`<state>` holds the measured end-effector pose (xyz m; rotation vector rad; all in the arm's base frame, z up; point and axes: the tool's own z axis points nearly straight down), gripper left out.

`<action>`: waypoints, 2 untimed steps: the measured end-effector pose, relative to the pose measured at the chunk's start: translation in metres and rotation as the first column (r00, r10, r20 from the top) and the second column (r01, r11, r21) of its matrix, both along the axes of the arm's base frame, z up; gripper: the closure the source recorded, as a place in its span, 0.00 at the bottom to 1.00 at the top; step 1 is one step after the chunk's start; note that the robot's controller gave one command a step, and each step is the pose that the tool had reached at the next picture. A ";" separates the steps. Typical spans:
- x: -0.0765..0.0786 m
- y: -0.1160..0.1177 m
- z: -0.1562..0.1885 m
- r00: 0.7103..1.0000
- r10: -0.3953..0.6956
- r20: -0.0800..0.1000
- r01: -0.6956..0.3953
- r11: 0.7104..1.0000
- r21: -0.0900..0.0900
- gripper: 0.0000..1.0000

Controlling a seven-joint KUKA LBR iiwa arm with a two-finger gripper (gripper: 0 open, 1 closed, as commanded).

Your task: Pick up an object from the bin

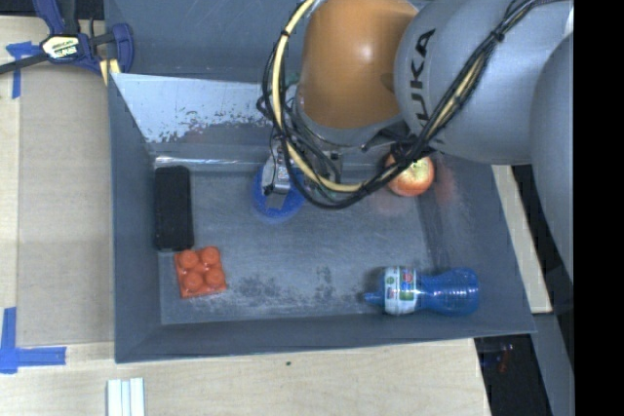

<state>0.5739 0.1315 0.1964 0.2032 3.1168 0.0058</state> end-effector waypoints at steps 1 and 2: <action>0.000 0.000 0.000 1.000 -0.001 0.000 0.001 1.000 0.000 1.00; -0.043 -0.020 -0.016 0.994 -0.105 0.001 0.105 0.994 0.002 1.00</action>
Offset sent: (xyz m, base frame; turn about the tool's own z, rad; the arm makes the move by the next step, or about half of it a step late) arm -0.0605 -0.0270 -0.0233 0.1496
